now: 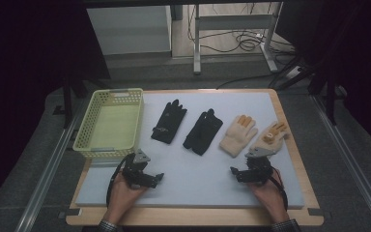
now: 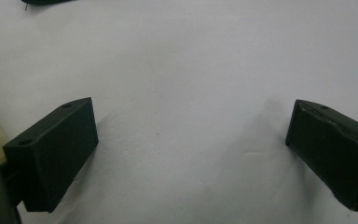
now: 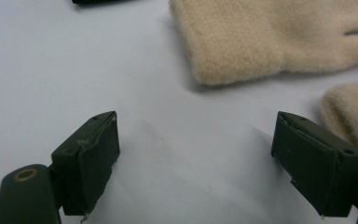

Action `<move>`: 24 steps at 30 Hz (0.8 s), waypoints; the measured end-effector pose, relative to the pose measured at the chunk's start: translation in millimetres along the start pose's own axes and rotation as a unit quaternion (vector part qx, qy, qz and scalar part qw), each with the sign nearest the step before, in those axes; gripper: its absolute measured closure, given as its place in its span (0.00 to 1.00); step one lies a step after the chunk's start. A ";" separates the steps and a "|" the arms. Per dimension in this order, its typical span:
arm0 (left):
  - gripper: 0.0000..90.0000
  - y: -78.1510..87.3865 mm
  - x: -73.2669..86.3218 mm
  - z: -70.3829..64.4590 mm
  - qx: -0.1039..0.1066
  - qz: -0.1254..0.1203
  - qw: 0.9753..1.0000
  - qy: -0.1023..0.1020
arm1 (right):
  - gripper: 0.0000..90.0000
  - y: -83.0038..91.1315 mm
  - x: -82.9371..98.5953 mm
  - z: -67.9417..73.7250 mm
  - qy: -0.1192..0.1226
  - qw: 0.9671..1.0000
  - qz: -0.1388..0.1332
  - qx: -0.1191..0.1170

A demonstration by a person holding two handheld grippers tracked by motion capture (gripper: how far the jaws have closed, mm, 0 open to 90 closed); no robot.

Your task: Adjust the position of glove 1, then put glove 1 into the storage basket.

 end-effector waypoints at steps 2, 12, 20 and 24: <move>0.02 0.0 0.0 0.0 0.000 0.000 1.000 0.000 | 0.16 0.0 0.0 0.0 0.000 1.000 0.000 0.000; 0.02 0.0 0.1 0.0 0.000 0.000 1.000 0.000 | 0.16 -0.1 -0.1 0.1 -0.003 1.000 -0.001 0.001; 0.02 0.0 0.1 0.0 0.000 0.000 1.000 0.000 | 0.16 0.0 0.0 -0.1 -0.001 1.000 0.001 0.001; 0.02 0.0 0.1 0.0 0.000 0.000 1.000 0.000 | 0.16 0.2 -0.1 0.1 -0.001 1.000 0.000 0.000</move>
Point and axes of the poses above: each handheld gripper's, and its own axes: y roughly backward along the jaws, x roughly out of its underside, z roughly to its left, the point moved 3 cm from there along -y, roughly forward along the jaws, and after that the axes turned 12 degrees about -x, right-handed, at the moved point
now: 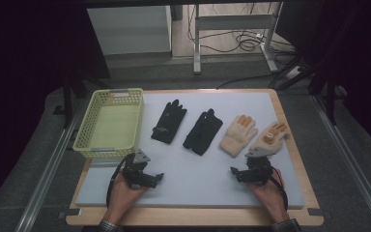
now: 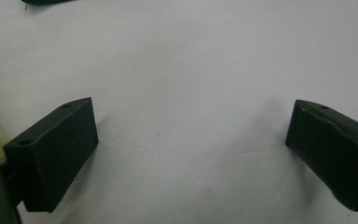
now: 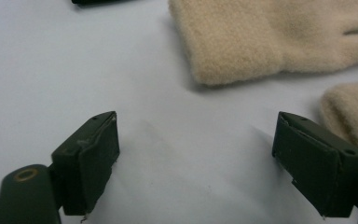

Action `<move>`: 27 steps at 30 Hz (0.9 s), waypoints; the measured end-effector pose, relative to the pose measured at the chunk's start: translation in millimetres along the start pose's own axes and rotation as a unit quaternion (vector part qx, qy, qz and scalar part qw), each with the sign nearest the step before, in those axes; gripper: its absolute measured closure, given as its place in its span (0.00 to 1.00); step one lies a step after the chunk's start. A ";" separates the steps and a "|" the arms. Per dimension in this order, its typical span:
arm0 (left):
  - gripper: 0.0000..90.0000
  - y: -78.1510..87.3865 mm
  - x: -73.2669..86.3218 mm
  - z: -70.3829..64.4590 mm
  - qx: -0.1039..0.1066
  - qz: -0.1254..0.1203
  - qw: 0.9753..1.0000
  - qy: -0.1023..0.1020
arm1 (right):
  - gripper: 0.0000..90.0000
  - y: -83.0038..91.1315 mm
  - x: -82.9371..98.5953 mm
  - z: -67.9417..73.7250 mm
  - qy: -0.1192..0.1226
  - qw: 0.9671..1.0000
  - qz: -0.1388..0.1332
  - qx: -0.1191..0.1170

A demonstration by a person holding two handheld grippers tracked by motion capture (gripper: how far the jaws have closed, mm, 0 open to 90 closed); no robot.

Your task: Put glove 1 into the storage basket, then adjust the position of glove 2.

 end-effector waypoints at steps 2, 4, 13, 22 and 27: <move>0.02 0.0 0.0 0.0 0.000 0.000 1.000 0.000 | 0.17 0.4 -0.2 0.0 0.001 1.000 -0.001 0.000; 0.02 0.0 0.0 0.0 0.000 0.000 1.000 0.000 | 0.18 0.9 -0.4 1.0 0.003 1.000 -0.004 0.003; 0.02 0.0 0.0 0.0 0.000 0.000 1.000 0.000 | 0.20 6.0 -8.6 7.4 0.000 1.000 -0.018 -0.013; 0.02 0.0 0.0 0.0 0.000 0.000 1.000 0.001 | 0.21 -6.8 -23.9 15.0 -0.012 0.999 -0.005 -0.049; 0.02 0.0 0.0 0.0 0.000 0.000 1.000 0.001 | 0.21 -17.2 -38.3 20.9 0.003 0.999 0.000 -0.049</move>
Point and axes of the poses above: each handheld gripper's, and its own axes: y roughly backward along the jaws, x roughly out of its underside, z roughly to its left, the point moved 3 cm from there along -y, roughly forward along the jaws, and after that the axes turned 12 degrees about -x, right-handed, at the moved point
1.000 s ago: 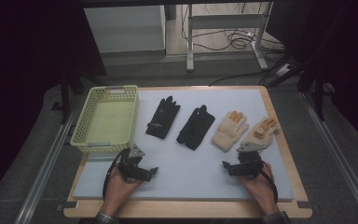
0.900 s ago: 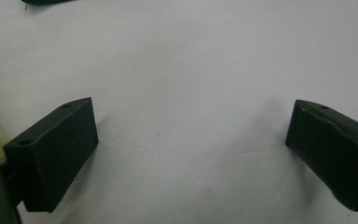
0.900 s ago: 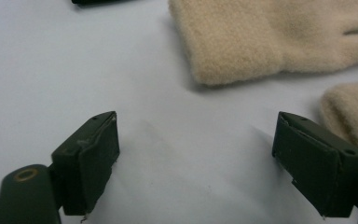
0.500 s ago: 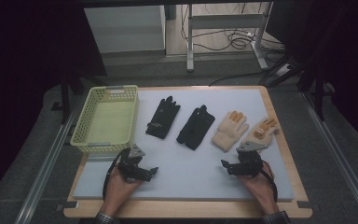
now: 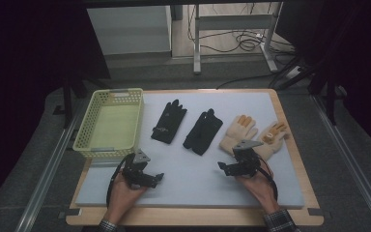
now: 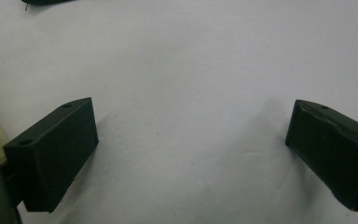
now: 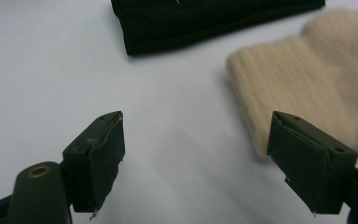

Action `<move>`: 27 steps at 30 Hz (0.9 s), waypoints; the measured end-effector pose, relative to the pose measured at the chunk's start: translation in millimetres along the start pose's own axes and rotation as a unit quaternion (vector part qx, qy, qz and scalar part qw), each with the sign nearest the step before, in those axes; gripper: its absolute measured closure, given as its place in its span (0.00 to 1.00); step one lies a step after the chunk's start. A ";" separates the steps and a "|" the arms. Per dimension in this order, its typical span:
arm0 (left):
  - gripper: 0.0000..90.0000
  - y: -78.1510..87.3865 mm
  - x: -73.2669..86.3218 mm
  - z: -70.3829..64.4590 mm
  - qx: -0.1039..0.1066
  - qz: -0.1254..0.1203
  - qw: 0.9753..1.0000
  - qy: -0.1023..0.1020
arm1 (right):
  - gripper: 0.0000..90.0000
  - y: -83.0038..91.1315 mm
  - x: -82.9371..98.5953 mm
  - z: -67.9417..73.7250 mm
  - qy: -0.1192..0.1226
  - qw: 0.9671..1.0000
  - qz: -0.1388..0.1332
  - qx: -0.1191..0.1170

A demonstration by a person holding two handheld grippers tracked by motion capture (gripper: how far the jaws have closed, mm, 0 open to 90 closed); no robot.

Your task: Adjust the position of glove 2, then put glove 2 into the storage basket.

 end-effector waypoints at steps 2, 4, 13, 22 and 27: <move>0.02 0.0 0.0 0.0 0.000 0.000 1.000 0.000 | 0.21 -1.8 -3.1 0.6 0.003 1.000 0.000 0.000; 0.02 0.0 0.0 0.0 0.000 0.000 1.000 0.000 | 0.22 -6.4 -10.4 1.9 0.007 1.000 0.000 -0.002; 0.02 0.0 0.1 0.0 0.000 0.000 1.000 0.000 | 0.26 -21.6 -31.4 -0.7 0.009 1.000 -0.002 -0.012; 0.02 0.1 0.1 0.1 0.000 0.000 1.000 0.000 | 0.36 -37.1 -61.1 -6.4 0.009 1.000 -0.004 -0.014; 0.02 0.1 0.1 0.1 0.000 0.000 1.000 0.000 | 0.45 -48.6 -75.3 -10.5 0.014 1.000 0.001 -0.002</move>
Point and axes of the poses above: each handheld gripper's, and its own axes: y roughly backward along the jaws, x roughly out of its underside, z roughly to its left, the point moved 3 cm from there along -y, roughly forward along the jaws, and after that the axes turned 12 degrees about -x, right-handed, at the moved point
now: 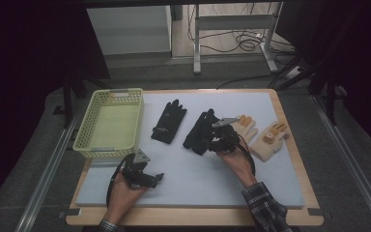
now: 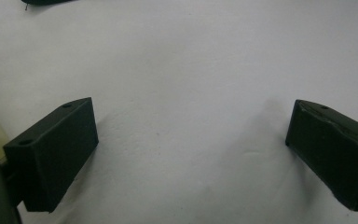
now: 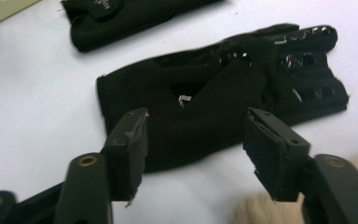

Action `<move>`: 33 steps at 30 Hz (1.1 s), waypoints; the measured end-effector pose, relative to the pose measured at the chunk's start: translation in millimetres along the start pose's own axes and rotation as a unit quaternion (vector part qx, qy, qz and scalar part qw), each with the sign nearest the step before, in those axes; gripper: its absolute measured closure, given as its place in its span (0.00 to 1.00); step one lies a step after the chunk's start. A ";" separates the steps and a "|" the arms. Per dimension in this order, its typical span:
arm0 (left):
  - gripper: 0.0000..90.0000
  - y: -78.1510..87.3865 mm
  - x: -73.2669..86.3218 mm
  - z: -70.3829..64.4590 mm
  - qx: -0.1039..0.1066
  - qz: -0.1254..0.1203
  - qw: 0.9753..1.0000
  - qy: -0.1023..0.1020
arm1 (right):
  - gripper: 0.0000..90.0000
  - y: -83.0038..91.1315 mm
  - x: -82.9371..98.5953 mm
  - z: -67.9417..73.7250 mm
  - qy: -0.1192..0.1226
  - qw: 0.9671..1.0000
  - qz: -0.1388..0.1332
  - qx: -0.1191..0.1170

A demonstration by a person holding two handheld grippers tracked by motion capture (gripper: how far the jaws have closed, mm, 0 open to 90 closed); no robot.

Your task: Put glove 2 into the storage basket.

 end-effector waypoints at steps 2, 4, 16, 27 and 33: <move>0.02 0.0 0.0 0.0 0.000 0.000 1.000 0.000 | 0.47 -6.2 -5.1 -2.6 0.000 1.000 0.004 0.004; 0.02 0.0 0.0 0.0 0.000 0.000 1.000 0.000 | 0.47 -10.6 -8.3 -4.1 0.001 1.000 0.007 0.009; 0.02 -0.1 0.0 -0.1 0.000 -0.001 1.000 0.001 | 0.29 -52.0 -30.9 -27.6 -0.024 0.998 0.024 0.045; 0.02 -0.2 0.0 -0.4 0.000 -0.002 1.000 0.002 | 0.79 -61.8 -28.6 -32.4 -0.028 0.997 0.059 0.043; 0.02 -0.2 0.0 -0.2 -0.001 -0.001 1.000 0.001 | 0.87 -60.9 -27.7 -31.3 -0.016 0.997 0.057 0.048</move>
Point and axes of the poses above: each handheld gripper's, and its own axes: y roughly backward along the jaws, x roughly out of its underside, z roughly to its left, the point moved 3 cm from there along -y, roughly forward along the jaws, and after that the axes turned 12 degrees about -x, right-handed, at the moved point
